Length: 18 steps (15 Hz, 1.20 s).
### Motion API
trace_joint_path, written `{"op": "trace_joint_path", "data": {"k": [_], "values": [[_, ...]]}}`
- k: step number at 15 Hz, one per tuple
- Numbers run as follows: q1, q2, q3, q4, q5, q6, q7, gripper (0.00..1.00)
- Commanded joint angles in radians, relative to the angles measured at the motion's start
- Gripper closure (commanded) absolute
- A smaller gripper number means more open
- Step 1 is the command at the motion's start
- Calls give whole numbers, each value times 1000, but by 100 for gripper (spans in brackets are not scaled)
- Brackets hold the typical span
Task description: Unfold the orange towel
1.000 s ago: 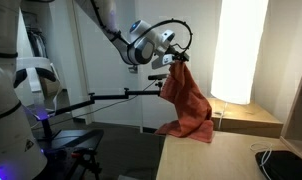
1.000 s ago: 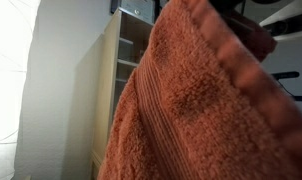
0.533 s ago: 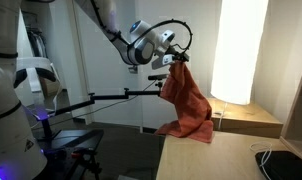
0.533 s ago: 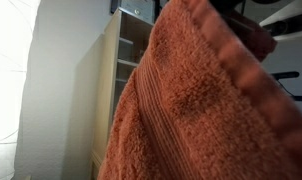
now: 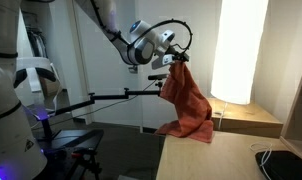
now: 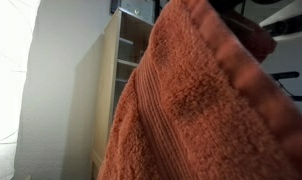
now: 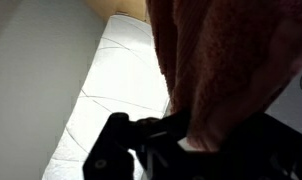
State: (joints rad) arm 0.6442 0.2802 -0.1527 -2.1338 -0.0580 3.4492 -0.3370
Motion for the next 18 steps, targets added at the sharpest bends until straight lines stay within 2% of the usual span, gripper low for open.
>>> {"op": "trace_joint_path", "data": {"k": [1, 11, 18], "values": [[19, 12, -7, 7, 4, -7, -12, 100], [166, 41, -87, 41, 17, -29, -68, 100], [215, 26, -96, 66, 8, -16, -62, 100]]}}
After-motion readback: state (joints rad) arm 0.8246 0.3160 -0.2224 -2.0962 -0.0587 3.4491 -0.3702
